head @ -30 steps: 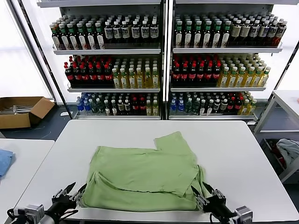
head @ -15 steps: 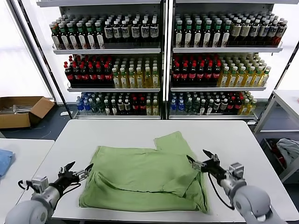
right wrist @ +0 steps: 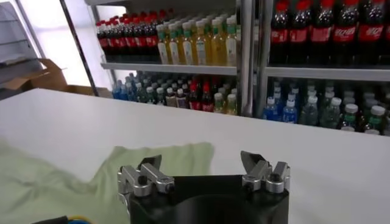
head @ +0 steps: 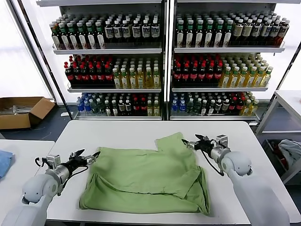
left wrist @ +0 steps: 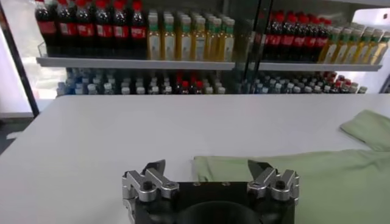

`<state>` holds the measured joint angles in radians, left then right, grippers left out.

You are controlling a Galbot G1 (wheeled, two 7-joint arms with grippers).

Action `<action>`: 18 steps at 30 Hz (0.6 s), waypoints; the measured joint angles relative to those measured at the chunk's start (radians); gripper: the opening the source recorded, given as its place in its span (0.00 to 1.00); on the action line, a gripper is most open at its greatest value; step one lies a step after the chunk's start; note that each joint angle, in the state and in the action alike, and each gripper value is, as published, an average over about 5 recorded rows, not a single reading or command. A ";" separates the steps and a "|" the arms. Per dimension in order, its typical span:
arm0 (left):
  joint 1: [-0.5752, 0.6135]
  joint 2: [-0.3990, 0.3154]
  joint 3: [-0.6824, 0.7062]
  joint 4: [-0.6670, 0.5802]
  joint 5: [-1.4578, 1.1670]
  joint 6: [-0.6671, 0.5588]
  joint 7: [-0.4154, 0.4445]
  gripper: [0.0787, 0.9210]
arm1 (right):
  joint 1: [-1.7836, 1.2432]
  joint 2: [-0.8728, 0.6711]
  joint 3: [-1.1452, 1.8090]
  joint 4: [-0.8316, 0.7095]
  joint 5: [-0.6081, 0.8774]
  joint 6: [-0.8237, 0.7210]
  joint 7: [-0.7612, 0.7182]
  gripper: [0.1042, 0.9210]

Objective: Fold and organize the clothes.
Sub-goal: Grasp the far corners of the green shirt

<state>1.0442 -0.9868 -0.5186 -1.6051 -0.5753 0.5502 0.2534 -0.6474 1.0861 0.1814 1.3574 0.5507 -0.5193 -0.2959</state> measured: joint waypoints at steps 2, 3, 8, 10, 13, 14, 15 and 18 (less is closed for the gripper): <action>-0.025 0.002 0.022 0.024 -0.003 -0.003 0.001 0.88 | 0.027 0.013 -0.016 -0.035 0.000 -0.005 -0.004 0.88; -0.036 0.003 0.032 0.034 -0.005 -0.005 0.002 0.88 | 0.038 0.018 -0.023 -0.050 0.001 -0.008 -0.006 0.88; -0.080 0.003 0.072 0.073 -0.008 -0.008 -0.001 0.88 | 0.074 0.039 -0.051 -0.099 0.002 -0.020 -0.010 0.88; -0.091 0.003 0.084 0.083 -0.010 -0.008 -0.003 0.88 | 0.082 0.046 -0.057 -0.112 0.004 -0.024 -0.011 0.88; -0.101 0.001 0.101 0.095 -0.010 -0.008 -0.007 0.88 | 0.089 0.058 -0.066 -0.126 0.003 -0.030 -0.011 0.88; -0.104 0.000 0.106 0.098 -0.010 -0.008 -0.008 0.88 | 0.090 0.061 -0.068 -0.130 0.002 -0.032 -0.011 0.88; -0.105 -0.002 0.111 0.101 -0.009 -0.008 -0.008 0.88 | 0.090 0.065 -0.069 -0.133 0.000 -0.034 -0.010 0.88; -0.108 -0.006 0.123 0.110 -0.007 -0.007 -0.010 0.88 | 0.091 0.074 -0.071 -0.139 0.000 -0.039 -0.007 0.84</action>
<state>0.9364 -0.9926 -0.3953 -1.4955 -0.5825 0.5429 0.2436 -0.5567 1.1597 0.1104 1.2183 0.5503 -0.5587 -0.3025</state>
